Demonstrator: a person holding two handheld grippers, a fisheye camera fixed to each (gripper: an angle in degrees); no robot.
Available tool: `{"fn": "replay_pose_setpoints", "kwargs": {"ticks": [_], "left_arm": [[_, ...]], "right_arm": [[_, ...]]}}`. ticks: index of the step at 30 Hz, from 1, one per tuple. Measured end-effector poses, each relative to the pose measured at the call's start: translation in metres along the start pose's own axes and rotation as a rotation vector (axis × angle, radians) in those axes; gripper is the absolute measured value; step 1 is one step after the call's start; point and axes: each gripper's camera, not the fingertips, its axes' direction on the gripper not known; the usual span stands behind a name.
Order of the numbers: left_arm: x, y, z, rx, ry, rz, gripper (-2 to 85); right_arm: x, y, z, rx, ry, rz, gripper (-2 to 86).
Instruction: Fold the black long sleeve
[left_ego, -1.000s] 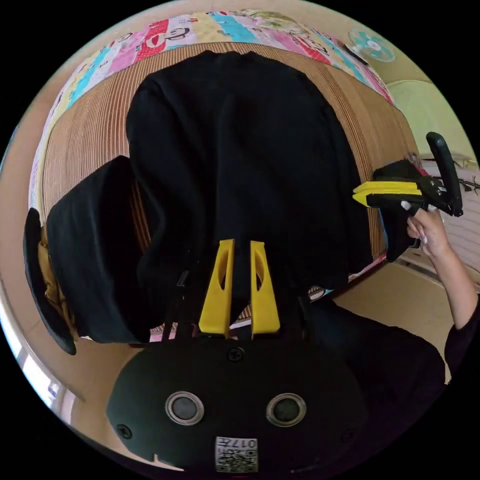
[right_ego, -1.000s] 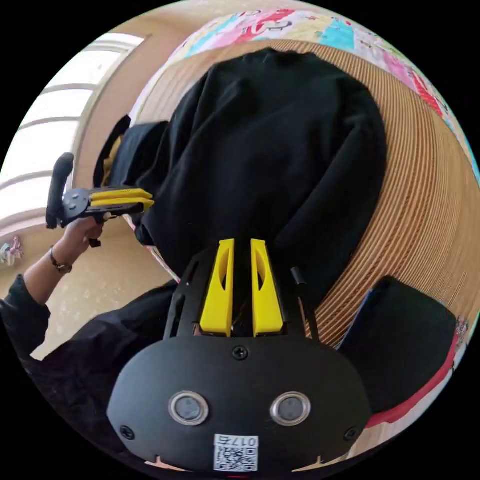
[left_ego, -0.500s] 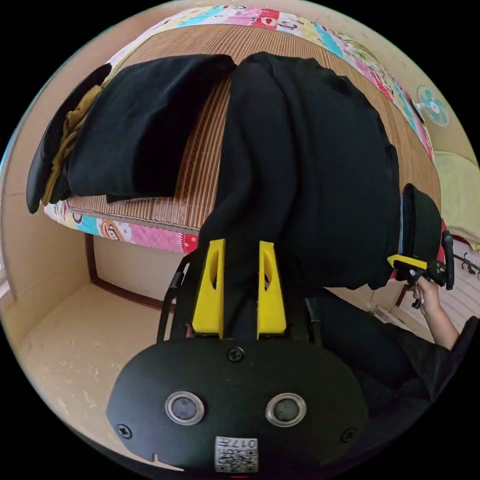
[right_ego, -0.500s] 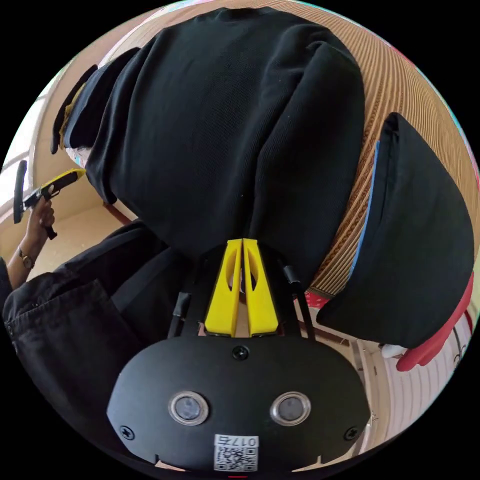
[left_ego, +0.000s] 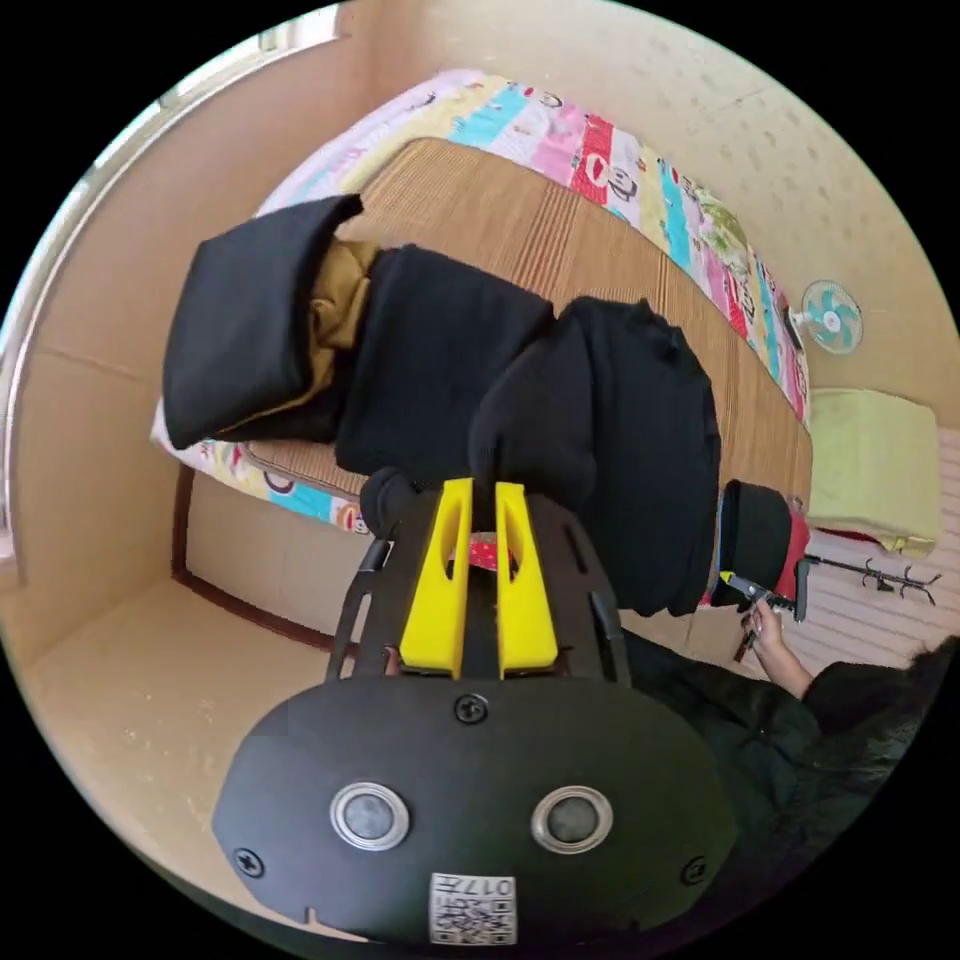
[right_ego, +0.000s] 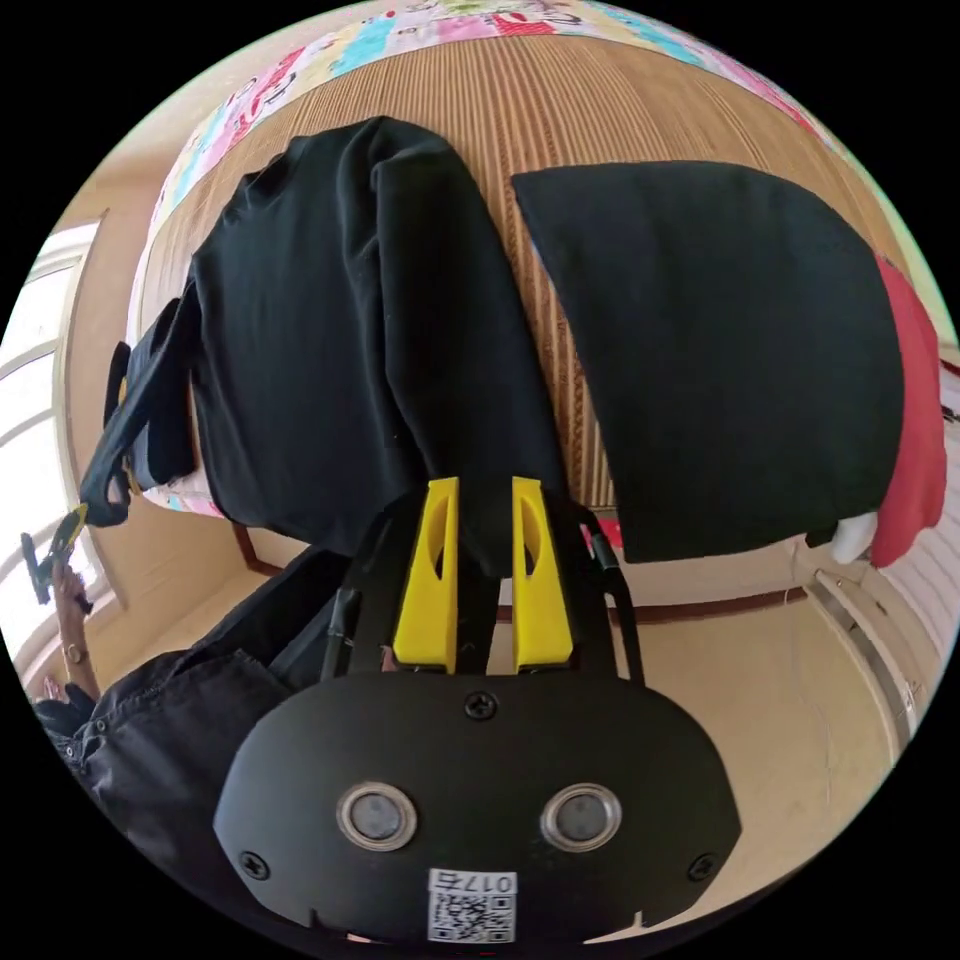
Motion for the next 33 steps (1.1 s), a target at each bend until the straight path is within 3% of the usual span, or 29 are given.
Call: {"fn": "replay_pose_setpoints", "kwargs": {"ticks": [2, 4, 6, 10, 14, 17, 19, 22, 24, 27, 30, 32, 33], "left_arm": [[-0.058, 0.007, -0.053, 0.170, -0.062, -0.211, 5.1], [-0.112, 0.027, -0.078, 0.268, 0.007, -0.353, 7.7], [-0.123, 0.037, -0.068, 0.212, 0.072, -0.344, 8.2], [-0.079, 0.063, -0.026, 0.028, 0.045, -0.153, 8.7], [-0.041, 0.083, -0.009, -0.014, 0.081, -0.040, 8.0], [-0.047, 0.088, -0.004, -0.001, 0.173, -0.070, 7.8], [-0.081, 0.085, 0.002, 0.041, 0.324, -0.183, 8.4], [-0.149, 0.081, 0.022, 0.085, 0.496, -0.423, 10.4], [-0.192, 0.082, 0.032, 0.117, 0.495, -0.572, 11.9], [-0.251, 0.081, 0.044, 0.185, 0.436, -0.725, 15.2], [-0.285, 0.072, 0.067, 0.176, 0.482, -0.785, 15.5], [-0.292, 0.075, 0.072, 0.209, 0.535, -0.824, 11.0], [-0.293, 0.078, 0.066, 0.259, 0.568, -0.823, 3.9]], "right_arm": [[0.007, -0.005, 0.009, -0.009, 0.021, 0.052, 11.1], [0.011, -0.013, 0.036, -0.086, -0.004, 0.059, 12.1], [0.009, -0.021, 0.086, -0.279, 0.035, 0.030, 11.6], [-0.019, -0.026, 0.065, -0.319, 0.107, -0.146, 5.2], [-0.053, -0.001, -0.067, -0.187, 0.273, -0.448, 3.8], [-0.017, 0.005, -0.162, -0.040, 0.501, -0.413, 3.4], [0.031, -0.007, -0.194, -0.013, 0.534, -0.294, 3.3], [0.136, -0.020, -0.212, 0.069, 0.492, 0.056, 3.2], [0.190, -0.006, -0.202, 0.078, 0.262, 0.237, 3.9], [0.189, 0.028, -0.171, 0.117, -0.052, 0.199, 3.8], [0.167, 0.058, -0.119, 0.006, -0.085, 0.158, 3.3], [0.157, 0.076, -0.092, -0.056, -0.066, 0.137, 3.1], [0.153, 0.086, -0.078, -0.083, -0.066, 0.129, 2.9]]}}
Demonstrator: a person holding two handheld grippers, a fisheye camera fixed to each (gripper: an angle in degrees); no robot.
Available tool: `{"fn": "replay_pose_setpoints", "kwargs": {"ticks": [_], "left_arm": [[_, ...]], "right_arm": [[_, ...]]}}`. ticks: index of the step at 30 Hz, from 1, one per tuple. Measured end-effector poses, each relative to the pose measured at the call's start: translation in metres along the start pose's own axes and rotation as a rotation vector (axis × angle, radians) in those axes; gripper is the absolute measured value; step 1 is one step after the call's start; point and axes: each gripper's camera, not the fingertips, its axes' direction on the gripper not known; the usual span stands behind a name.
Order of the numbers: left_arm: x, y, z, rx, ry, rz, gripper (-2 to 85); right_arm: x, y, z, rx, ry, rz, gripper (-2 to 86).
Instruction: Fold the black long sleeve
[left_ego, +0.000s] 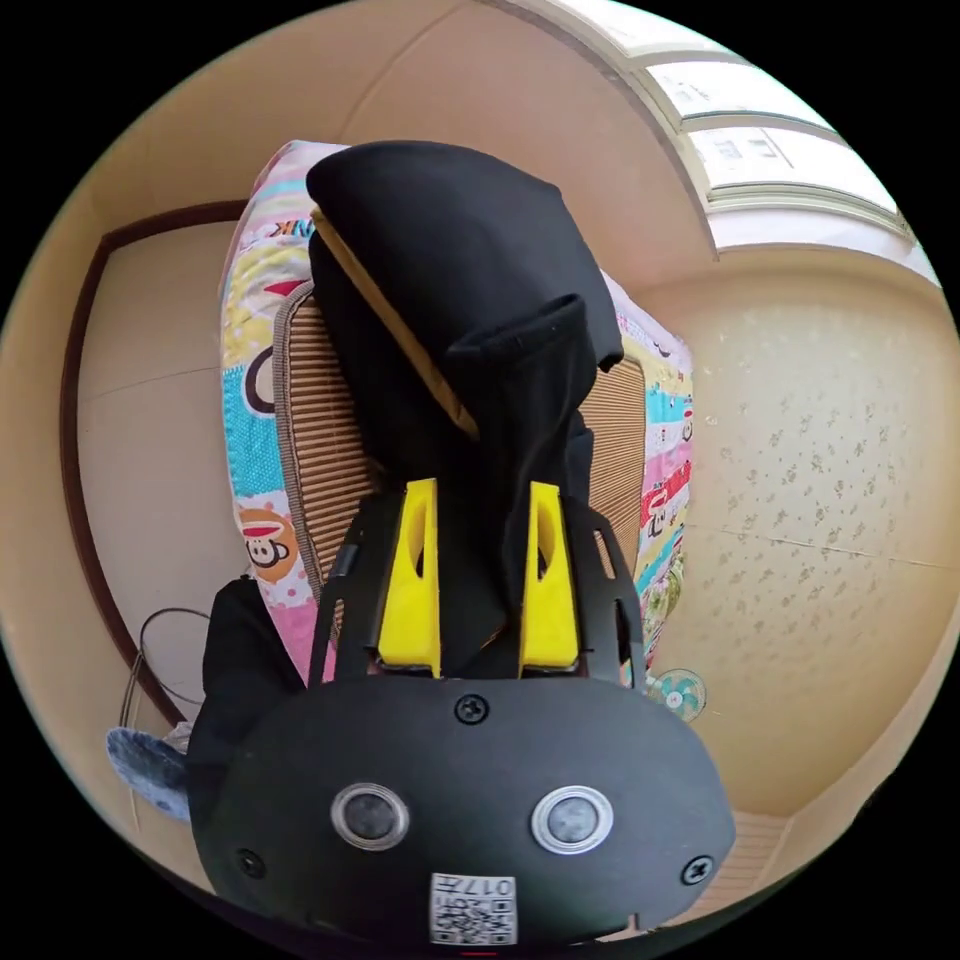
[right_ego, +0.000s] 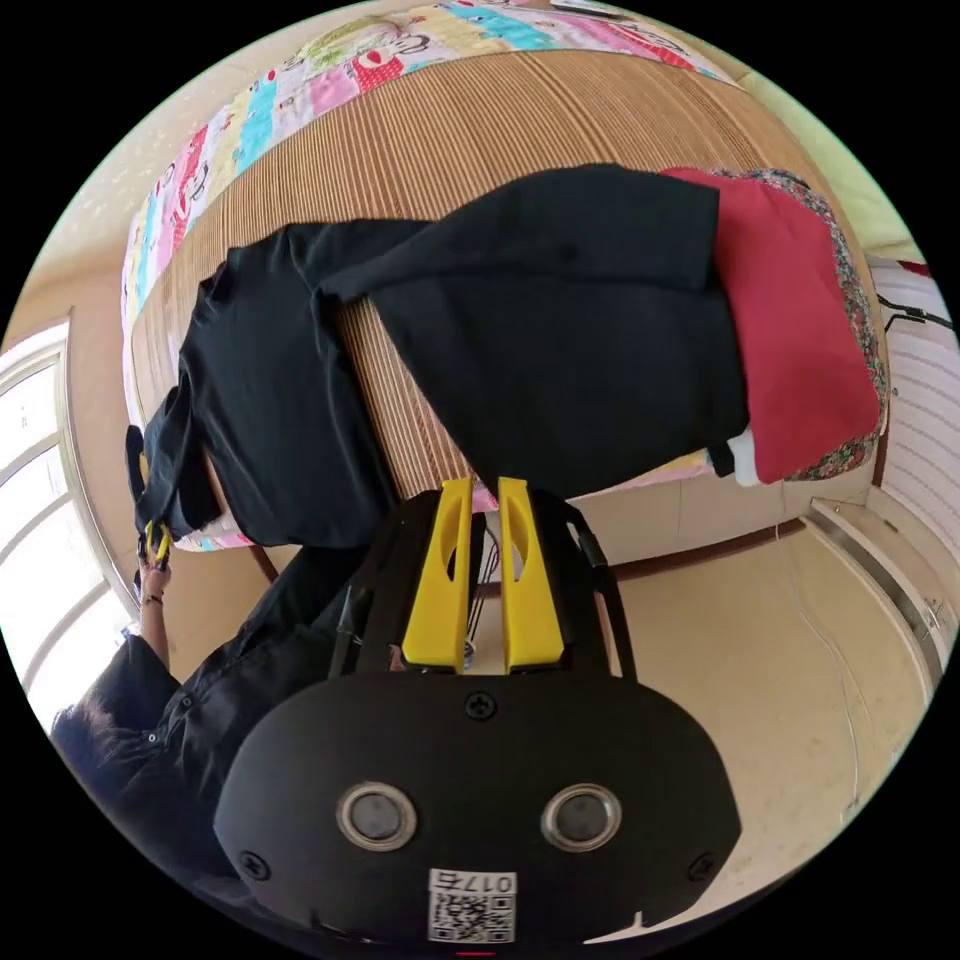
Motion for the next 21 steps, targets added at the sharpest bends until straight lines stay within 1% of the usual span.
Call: {"fn": "replay_pose_setpoints", "kwargs": {"ticks": [2, 4, 5, 7, 8, 9, 10, 11, 13, 14, 16, 17, 18, 19, 21], "left_arm": [[0.009, 0.006, -0.019, 0.052, 0.036, 0.001, 3.1], [0.043, 0.015, -0.048, 0.117, 0.135, 0.115, 3.0], [0.057, 0.019, -0.054, 0.129, 0.151, 0.161, 3.0], [0.128, 0.041, -0.060, 0.141, 0.212, 0.368, 3.3], [0.147, 0.050, -0.059, 0.137, 0.229, 0.426, 3.4], [0.189, 0.075, -0.052, 0.119, 0.266, 0.552, 3.6], [0.229, 0.109, -0.038, 0.084, 0.300, 0.684, 3.6], [0.248, 0.129, -0.030, 0.057, 0.315, 0.752, 3.6], [0.303, 0.224, 0.022, -0.092, 0.339, 0.998, 3.6], [0.310, 0.252, 0.038, -0.138, 0.338, 1.050, 3.7], [0.313, 0.356, 0.106, -0.318, 0.259, 1.190, 4.4], [0.309, 0.377, 0.120, -0.361, 0.229, 1.213, 4.7], [0.296, 0.412, 0.143, -0.446, 0.178, 1.236, 5.1], [0.279, 0.435, 0.153, -0.505, 0.180, 1.226, 5.2], [0.251, 0.456, 0.157, -0.575, 0.205, 1.194, 5.3]], "right_arm": [[0.003, 0.011, 0.018, -0.031, -0.020, 0.005, 2.8], [0.009, 0.019, 0.029, -0.039, -0.055, 0.016, 2.7], [0.014, 0.022, 0.034, -0.033, -0.079, 0.021, 2.6], [0.023, 0.024, 0.041, -0.029, -0.118, 0.038, 2.7], [0.030, 0.023, 0.046, -0.034, -0.158, 0.046, 2.8], [0.037, 0.023, 0.051, -0.037, -0.201, 0.050, 2.9], [0.040, 0.023, 0.053, -0.036, -0.221, 0.052, 3.0], [0.048, 0.023, 0.055, -0.030, -0.258, 0.059, 3.2], [0.061, 0.024, 0.057, -0.012, -0.303, 0.069, 3.6], [0.071, 0.026, 0.057, 0.006, -0.336, 0.071, 4.0], [0.089, 0.028, 0.057, 0.039, -0.394, 0.073, 4.9], [0.105, 0.028, 0.055, 0.065, -0.447, 0.082, 5.8], [0.123, 0.028, 0.052, 0.099, -0.516, 0.103, 6.6], [0.133, 0.027, 0.050, 0.122, -0.556, 0.118, 6.9], [0.177, 0.025, 0.041, 0.241, -0.727, 0.184, 7.9]]}}
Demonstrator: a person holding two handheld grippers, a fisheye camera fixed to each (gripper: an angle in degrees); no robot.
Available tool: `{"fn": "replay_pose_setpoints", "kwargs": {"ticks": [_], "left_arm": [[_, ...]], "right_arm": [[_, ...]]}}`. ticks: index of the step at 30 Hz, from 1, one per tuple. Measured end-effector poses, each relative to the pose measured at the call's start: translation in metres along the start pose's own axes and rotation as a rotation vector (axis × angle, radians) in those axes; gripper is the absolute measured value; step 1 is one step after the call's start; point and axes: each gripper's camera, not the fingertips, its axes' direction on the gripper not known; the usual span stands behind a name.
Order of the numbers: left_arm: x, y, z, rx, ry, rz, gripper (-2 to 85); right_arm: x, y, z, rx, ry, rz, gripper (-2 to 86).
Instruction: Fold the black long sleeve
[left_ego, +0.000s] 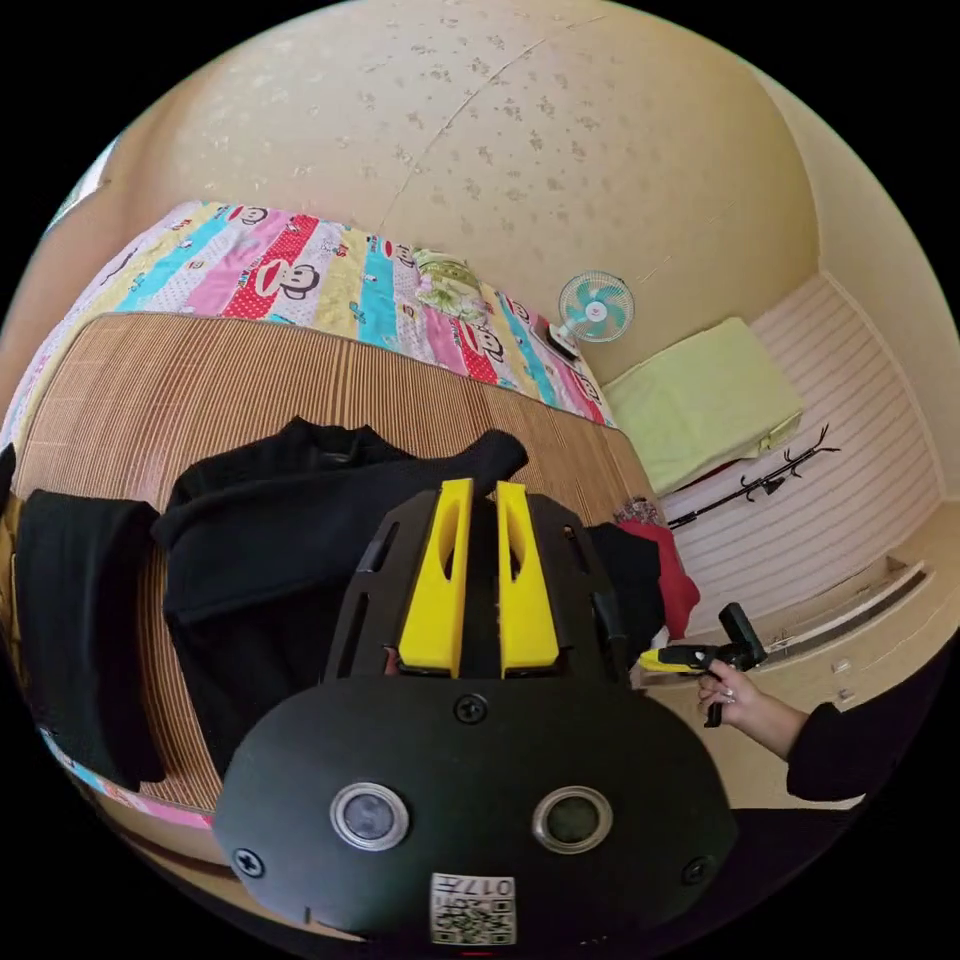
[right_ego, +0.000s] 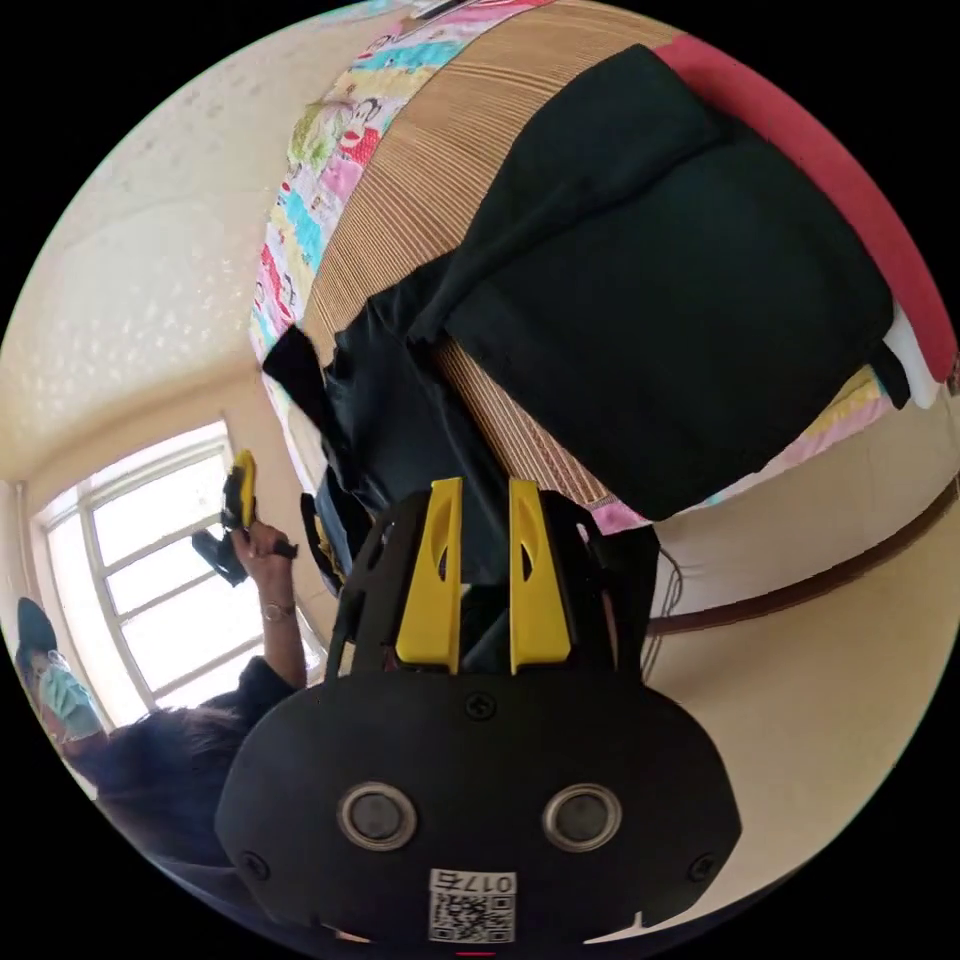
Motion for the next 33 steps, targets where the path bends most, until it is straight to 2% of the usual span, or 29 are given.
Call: {"fn": "replay_pose_setpoints", "kwargs": {"ticks": [6, 11, 14, 17, 19, 21, 22, 24, 25, 26, 27, 28, 30, 33], "left_arm": [[-0.003, 0.083, 0.017, -0.193, -0.037, -0.060, 5.5], [-0.019, 0.127, 0.010, -0.287, -0.117, -0.108, 5.4], [-0.034, 0.149, 0.001, -0.303, -0.160, -0.163, 5.2], [-0.049, 0.168, -0.015, -0.277, -0.191, -0.228, 4.9], [-0.063, 0.184, -0.027, -0.246, -0.212, -0.291, 5.0], [-0.074, 0.197, -0.035, -0.225, -0.232, -0.344, 5.3], [-0.081, 0.204, -0.038, -0.212, -0.237, -0.380, 5.6], [-0.092, 0.214, -0.042, -0.195, -0.241, -0.423, 6.4], [-0.099, 0.218, -0.043, -0.191, -0.252, -0.445, 6.6], [-0.103, 0.220, -0.043, -0.191, -0.258, -0.453, 6.6], [-0.110, 0.223, -0.043, -0.191, -0.270, -0.466, 6.7], [-0.118, 0.225, -0.043, -0.191, -0.282, -0.474, 6.7], [-0.130, 0.227, -0.045, -0.188, -0.308, -0.487, 6.7], [-0.152, 0.230, -0.050, -0.177, -0.340, -0.499, 6.8]], "right_arm": [[0.091, -0.044, -0.039, 0.348, -0.364, 0.236, 12.1], [0.147, -0.081, -0.027, 0.509, -0.399, 0.379, 12.3], [0.152, -0.087, -0.033, 0.678, -0.472, 0.422, 8.8], [0.118, -0.094, -0.034, 0.773, -0.575, 0.323, 4.8], [0.063, -0.102, -0.023, 0.727, -0.644, 0.123, 4.3], [-0.041, -0.099, 0.020, 0.541, -0.682, -0.194, 4.4], [-0.068, -0.094, 0.037, 0.487, -0.681, -0.264, 4.5], [-0.161, -0.061, 0.126, 0.247, -0.639, -0.467, 5.0], [-0.178, -0.052, 0.153, 0.179, -0.628, -0.497, 5.2], [-0.203, -0.035, 0.212, 0.012, -0.609, -0.534, 5.8], [-0.214, -0.017, 0.272, -0.161, -0.568, -0.546, 6.6], [-0.216, -0.008, 0.300, -0.246, -0.533, -0.551, 6.7], [-0.196, 0.031, 0.380, -0.493, -0.321, -0.549, 7.3], [-0.151, 0.073, 0.383, -0.505, -0.103, -0.593, 7.6]]}}
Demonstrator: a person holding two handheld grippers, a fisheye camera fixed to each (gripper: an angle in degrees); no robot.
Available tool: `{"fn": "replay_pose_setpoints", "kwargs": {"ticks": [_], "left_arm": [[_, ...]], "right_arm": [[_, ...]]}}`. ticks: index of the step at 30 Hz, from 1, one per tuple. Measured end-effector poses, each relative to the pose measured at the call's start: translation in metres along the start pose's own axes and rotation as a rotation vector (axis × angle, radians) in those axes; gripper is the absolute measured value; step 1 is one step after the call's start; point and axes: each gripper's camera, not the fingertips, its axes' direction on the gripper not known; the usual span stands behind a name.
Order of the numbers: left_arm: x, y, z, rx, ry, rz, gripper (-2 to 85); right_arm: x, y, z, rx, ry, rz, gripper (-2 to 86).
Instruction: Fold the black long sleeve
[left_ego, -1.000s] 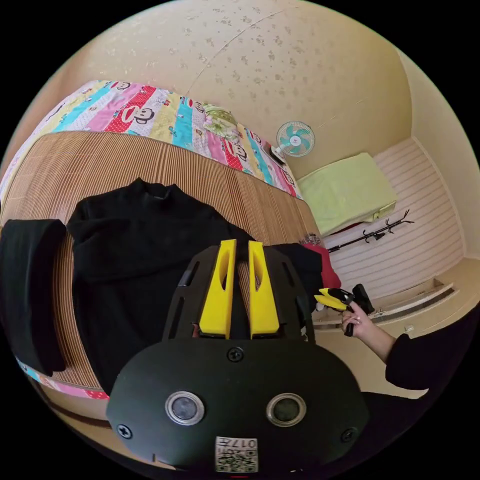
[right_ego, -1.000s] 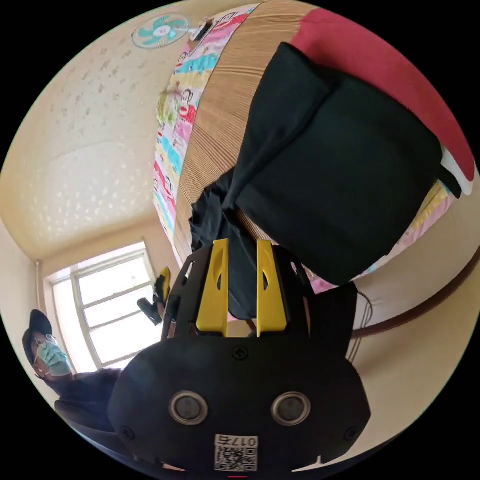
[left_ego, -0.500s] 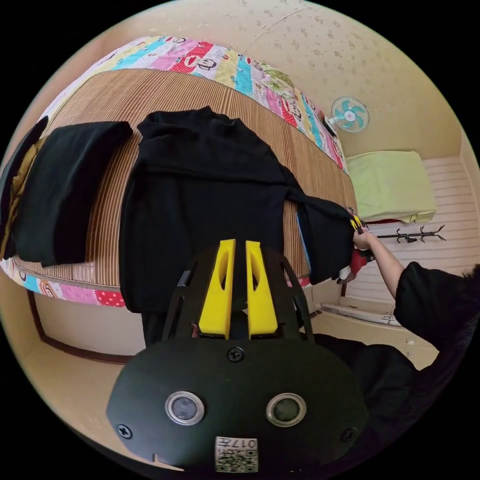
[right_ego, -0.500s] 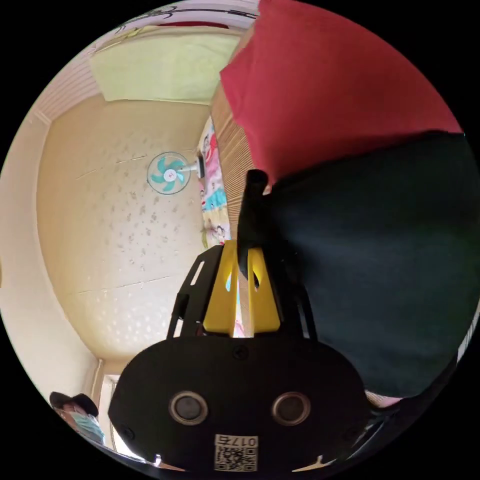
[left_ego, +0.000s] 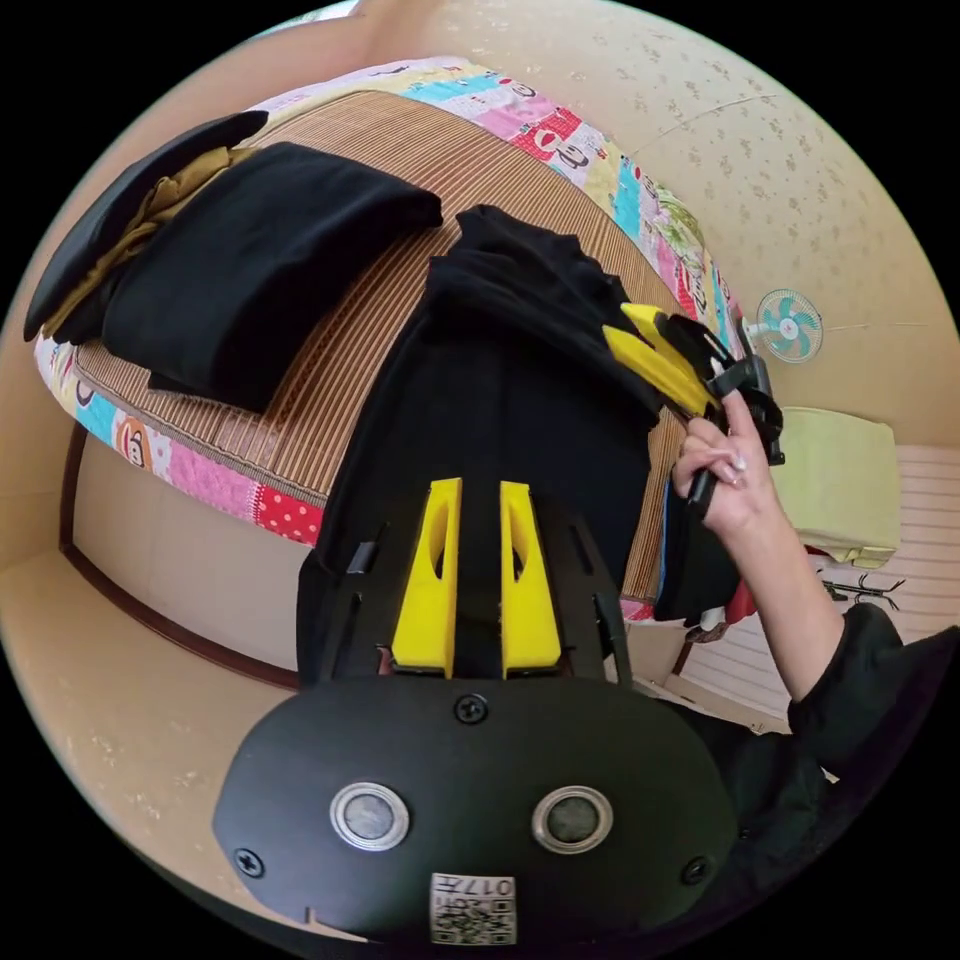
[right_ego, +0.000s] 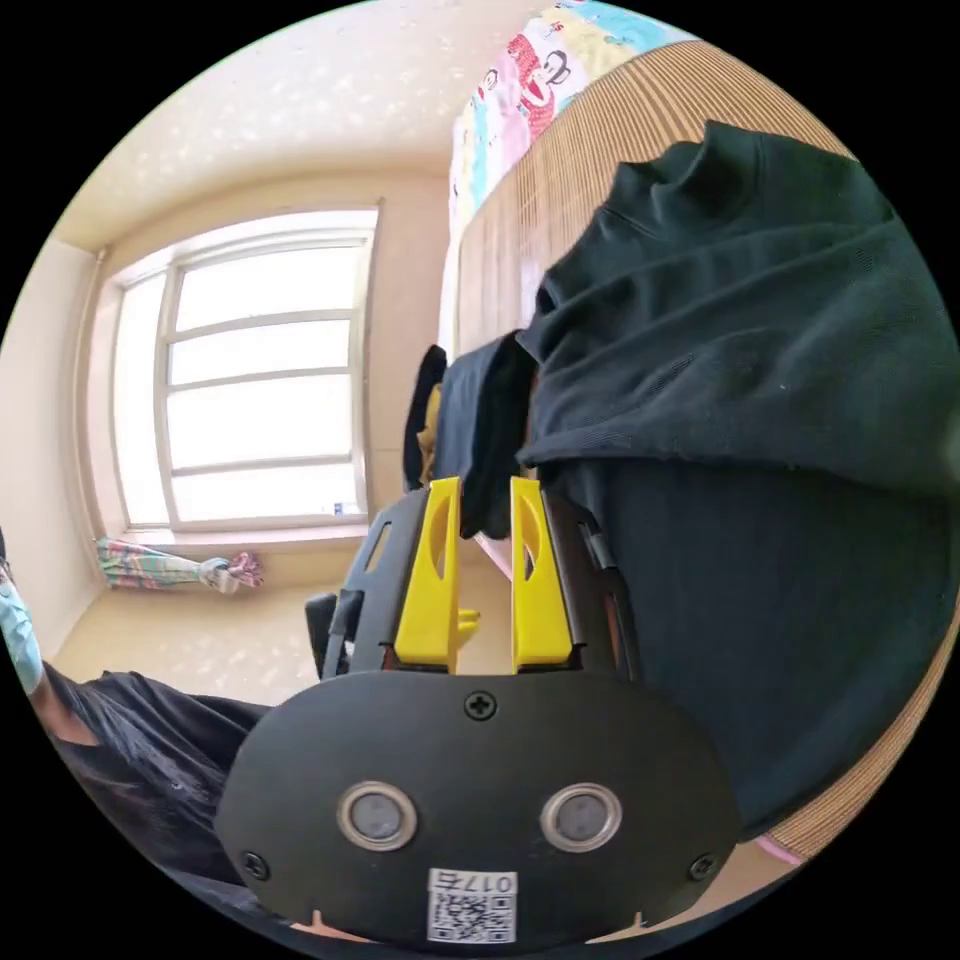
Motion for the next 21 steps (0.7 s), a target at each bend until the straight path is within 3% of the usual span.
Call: {"fn": "replay_pose_setpoints", "kwargs": {"ticks": [1, 3, 8, 10, 18, 21], "left_arm": [[-0.009, -0.005, 0.004, 0.003, -0.018, 0.001, 6.8], [-0.019, -0.014, 0.013, -0.002, -0.058, 0.019, 6.8], [-0.029, -0.058, 0.074, -0.076, -0.209, 0.143, 4.1], [-0.026, -0.091, 0.096, -0.057, -0.374, 0.211, 0.5], [-0.020, -0.252, 0.080, 0.012, -0.221, 0.201, -0.3], [-0.021, -0.287, 0.035, 0.127, -0.165, 0.223, 0.6]], "right_arm": [[0.004, 0.012, -0.001, -0.007, 0.063, 0.008, 7.6], [0.020, 0.062, -0.013, 0.011, 0.374, 0.072, 7.6], [0.065, 0.107, -0.013, -0.051, 0.763, 0.205, 4.4], [0.068, 0.099, -0.014, -0.005, 0.787, 0.171, 2.4], [0.048, -0.040, -0.060, 0.301, 0.690, 0.285, 0.8], [0.007, -0.054, -0.090, 0.392, 0.711, 0.146, 1.4]]}}
